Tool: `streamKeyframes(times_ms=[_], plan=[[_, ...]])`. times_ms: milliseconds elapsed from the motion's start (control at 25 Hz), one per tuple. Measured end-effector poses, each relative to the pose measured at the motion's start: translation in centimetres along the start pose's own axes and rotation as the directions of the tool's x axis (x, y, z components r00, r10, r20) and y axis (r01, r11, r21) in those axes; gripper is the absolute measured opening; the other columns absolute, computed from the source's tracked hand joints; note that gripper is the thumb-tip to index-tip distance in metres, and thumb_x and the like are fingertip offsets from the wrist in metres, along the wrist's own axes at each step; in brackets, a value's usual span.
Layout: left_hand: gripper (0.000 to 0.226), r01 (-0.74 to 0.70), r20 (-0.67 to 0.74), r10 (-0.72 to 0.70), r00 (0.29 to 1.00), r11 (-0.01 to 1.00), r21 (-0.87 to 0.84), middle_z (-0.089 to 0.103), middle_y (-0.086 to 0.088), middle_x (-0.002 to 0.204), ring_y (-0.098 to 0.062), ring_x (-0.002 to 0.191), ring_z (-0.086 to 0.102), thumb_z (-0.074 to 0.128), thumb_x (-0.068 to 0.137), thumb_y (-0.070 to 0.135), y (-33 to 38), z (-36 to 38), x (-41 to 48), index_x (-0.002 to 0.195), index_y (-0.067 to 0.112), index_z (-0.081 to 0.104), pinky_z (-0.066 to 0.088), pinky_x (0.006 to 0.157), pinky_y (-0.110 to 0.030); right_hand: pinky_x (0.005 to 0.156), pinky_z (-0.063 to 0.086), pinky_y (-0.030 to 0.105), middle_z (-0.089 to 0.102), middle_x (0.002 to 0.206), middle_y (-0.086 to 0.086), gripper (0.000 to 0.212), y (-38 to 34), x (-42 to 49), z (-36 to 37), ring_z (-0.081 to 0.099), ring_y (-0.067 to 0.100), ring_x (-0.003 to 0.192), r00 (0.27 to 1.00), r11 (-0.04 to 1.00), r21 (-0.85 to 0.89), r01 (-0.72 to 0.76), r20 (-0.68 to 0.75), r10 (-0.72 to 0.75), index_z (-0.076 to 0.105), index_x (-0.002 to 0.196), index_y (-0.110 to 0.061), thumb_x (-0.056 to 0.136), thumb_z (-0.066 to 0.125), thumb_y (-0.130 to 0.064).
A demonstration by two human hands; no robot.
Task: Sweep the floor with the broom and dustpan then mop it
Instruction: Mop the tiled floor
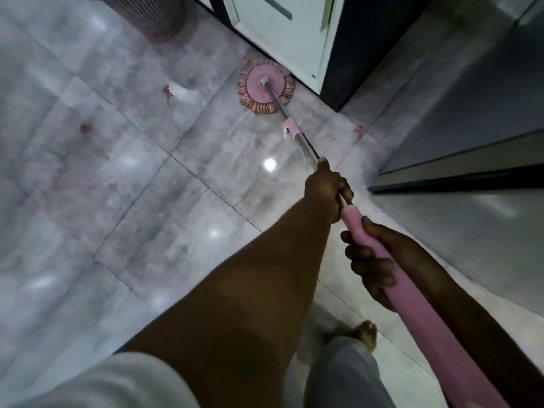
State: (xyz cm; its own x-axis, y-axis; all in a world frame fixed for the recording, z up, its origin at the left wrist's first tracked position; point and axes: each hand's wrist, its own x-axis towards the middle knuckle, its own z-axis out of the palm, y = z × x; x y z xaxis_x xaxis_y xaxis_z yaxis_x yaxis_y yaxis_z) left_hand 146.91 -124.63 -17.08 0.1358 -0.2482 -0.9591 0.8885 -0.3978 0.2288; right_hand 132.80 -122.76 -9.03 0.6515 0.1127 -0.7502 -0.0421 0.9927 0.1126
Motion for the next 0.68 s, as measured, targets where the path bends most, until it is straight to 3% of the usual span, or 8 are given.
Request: streamKeyframes(times_ms=[160,320,520,680], plan=[[0.049,-0.03,0.0,0.03,1.0,0.999,-0.014,0.034,0.002,0.04,-0.009,0.025,0.031,0.039,0.102,0.046,7.8,-2.6,2.5,0.066,0.013,0.038,0.026,0.031,-0.01,0.029,0.036,0.018,0.044,0.056,-0.002,0.033,-2.0,5.5,6.6,0.039,0.005,0.033,0.998,0.997,-0.079,0.013,-0.06,-0.018,0.053,0.088,-0.006,0.096,0.045,-0.037],[0.048,-0.026,-0.025,0.026,0.999,0.999,-0.027,0.035,0.003,0.045,-0.009,0.028,0.031,0.042,0.101,0.046,10.1,-3.7,3.6,0.066,0.013,0.038,0.026,0.032,-0.011,0.03,0.034,0.016,0.042,0.057,-0.002,0.031,-2.2,7.4,8.4,0.038,0.004,0.033,0.998,0.996,-0.089,0.018,-0.063,-0.024,0.051,0.088,-0.006,0.095,0.046,-0.035],[0.052,0.024,-0.059,-0.024,0.998,1.0,-0.011,0.034,0.003,0.045,-0.009,0.028,0.031,0.041,0.1,0.051,4.6,-4.6,0.3,0.063,0.014,0.039,0.026,0.031,-0.012,0.034,0.038,0.019,0.047,0.062,0.0,0.03,1.7,3.3,5.0,0.041,0.006,0.038,1.0,0.997,-0.078,-0.012,-0.025,0.01,0.053,0.093,-0.008,0.092,0.055,-0.037],[0.053,0.091,-0.114,-0.087,0.99,0.996,0.025,0.036,0.003,0.039,-0.01,0.027,0.031,0.039,0.101,0.051,-2.6,-5.6,-4.7,0.064,0.013,0.042,0.027,0.031,-0.012,0.031,0.036,0.021,0.047,0.063,0.003,0.032,7.1,-2.9,2.1,0.039,0.009,0.038,0.99,0.997,-0.071,-0.042,-0.138,0.032,0.056,0.096,-0.006,0.085,0.064,-0.035]])
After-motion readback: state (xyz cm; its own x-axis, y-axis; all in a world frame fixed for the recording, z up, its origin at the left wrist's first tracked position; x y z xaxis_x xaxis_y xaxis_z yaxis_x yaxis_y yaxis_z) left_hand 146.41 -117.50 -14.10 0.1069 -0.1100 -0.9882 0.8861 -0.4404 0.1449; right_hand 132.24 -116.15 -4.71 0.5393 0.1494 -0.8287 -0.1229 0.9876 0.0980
